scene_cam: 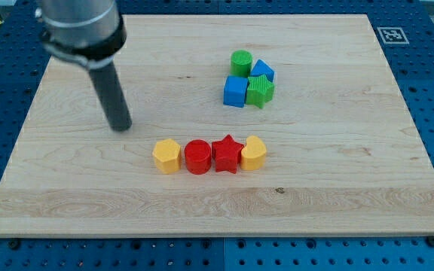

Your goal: Move the yellow hexagon left side of the blue cube

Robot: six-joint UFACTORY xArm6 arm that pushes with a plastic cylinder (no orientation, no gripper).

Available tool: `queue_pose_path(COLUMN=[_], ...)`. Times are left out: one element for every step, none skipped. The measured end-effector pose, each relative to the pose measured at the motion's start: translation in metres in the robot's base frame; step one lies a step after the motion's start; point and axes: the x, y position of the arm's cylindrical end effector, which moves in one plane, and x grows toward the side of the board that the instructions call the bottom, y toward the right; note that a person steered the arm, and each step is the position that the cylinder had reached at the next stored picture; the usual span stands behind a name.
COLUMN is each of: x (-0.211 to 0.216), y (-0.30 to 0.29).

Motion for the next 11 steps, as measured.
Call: queue_pose_path(x=[0.056,0.088,0.081,0.054,0.038,0.023,0.008,-0.012,-0.035,-0.052,-0.065], y=[0.0,0.026,0.056,0.069,0.074,0.074,0.078,0.081,0.081,0.086,0.093])
